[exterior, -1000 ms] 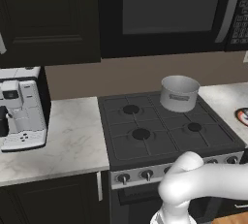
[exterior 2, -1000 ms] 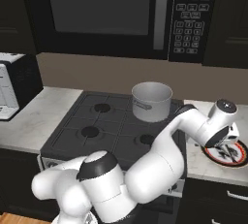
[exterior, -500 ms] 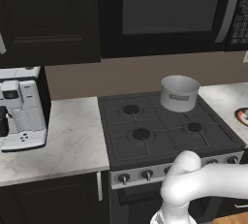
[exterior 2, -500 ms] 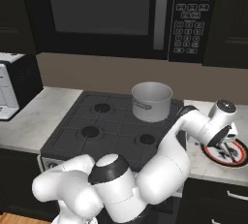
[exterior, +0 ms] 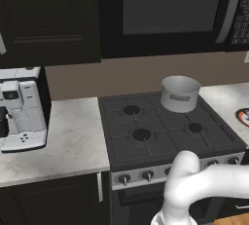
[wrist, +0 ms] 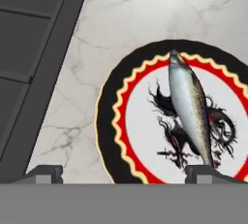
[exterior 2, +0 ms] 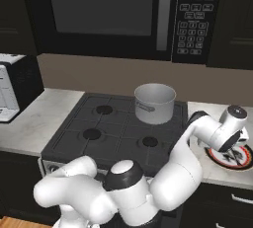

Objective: Retrieve the frozen meat and place it in the pot on a burner. Then turn the burner on.

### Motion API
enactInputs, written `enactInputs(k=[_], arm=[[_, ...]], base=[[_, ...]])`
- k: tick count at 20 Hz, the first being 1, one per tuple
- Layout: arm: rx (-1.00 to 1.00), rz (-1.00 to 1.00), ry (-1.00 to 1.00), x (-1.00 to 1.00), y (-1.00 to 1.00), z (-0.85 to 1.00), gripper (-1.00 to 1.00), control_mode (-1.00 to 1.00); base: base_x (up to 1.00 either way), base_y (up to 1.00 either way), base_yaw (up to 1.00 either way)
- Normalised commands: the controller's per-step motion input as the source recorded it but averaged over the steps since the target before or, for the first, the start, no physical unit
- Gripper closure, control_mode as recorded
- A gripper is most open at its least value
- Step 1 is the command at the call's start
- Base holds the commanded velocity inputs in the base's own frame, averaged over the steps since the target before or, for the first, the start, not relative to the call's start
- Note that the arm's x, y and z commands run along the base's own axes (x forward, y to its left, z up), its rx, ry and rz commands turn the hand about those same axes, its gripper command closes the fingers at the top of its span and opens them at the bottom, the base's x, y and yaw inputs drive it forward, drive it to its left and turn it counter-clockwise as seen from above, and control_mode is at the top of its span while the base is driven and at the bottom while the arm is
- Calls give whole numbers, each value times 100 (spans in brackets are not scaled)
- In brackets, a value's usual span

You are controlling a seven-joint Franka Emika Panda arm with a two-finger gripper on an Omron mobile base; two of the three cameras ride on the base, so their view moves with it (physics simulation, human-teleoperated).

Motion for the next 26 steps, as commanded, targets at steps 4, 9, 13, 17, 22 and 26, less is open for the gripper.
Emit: enactInputs(k=[4,9,13,17,22,26], arm=[[0,1,0,25,-38,-5,-100,-100],[0,4,0,33,-26,-7,-100,-100],[0,5,0,29,-18,-20,-100,-100],[0,4,0,18,-22,-39,-100,-100],[0,3,0,11,-17,-59,-100,-100],[0,5,0,36,-7,-44,-100,-100]], base=[[0,0,0],[0,0,0],[0,0,0],[0,0,0],[0,0,0],[0,0,0]])
